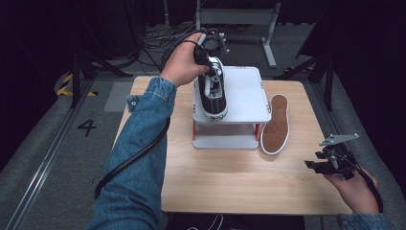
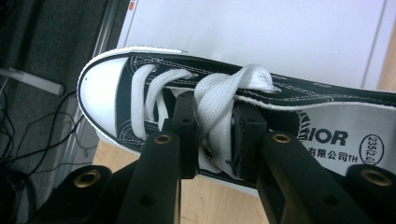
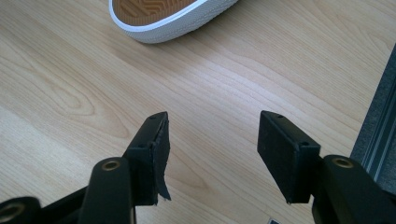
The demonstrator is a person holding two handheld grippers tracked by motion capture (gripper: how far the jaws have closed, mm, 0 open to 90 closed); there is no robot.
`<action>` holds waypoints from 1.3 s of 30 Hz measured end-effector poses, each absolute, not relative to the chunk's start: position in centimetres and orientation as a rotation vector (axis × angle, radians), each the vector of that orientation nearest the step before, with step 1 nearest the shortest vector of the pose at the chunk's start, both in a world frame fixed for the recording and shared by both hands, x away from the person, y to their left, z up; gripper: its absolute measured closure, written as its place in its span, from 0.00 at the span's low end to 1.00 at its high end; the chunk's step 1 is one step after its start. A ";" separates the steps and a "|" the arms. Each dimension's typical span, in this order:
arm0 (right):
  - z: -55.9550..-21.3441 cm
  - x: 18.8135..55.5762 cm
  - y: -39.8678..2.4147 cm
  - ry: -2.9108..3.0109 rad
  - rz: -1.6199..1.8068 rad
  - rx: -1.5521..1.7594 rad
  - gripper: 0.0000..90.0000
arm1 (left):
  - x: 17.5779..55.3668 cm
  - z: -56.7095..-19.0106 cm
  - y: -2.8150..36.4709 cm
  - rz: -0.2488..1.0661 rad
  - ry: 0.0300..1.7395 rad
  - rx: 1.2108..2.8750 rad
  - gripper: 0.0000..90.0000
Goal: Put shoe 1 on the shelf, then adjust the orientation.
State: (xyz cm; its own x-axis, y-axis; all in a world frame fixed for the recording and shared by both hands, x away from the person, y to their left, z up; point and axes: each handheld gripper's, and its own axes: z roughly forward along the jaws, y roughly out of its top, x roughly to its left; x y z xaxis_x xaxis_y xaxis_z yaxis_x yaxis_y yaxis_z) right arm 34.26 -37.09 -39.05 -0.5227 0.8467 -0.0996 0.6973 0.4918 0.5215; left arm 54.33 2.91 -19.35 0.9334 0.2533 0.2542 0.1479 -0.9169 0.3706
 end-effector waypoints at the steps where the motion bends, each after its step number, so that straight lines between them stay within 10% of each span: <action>1: -39.1 34.2 -37.1 2.396 0.610 1.296 0.50 | 54.6 -19.5 2.6 0.425 0.286 2.745 0.84; 16: -39.3 34.1 -37.6 2.393 0.614 1.313 0.50 | 57.6 -21.8 -0.2 0.351 0.259 2.737 0.81; 25: -39.3 34.4 -37.2 2.407 0.615 1.297 0.49 | 56.9 -20.7 2.2 0.317 0.458 2.503 0.40; 39: -38.5 35.1 -36.1 2.418 0.671 1.256 0.50 | 49.6 -19.2 7.0 0.304 0.598 2.435 0.32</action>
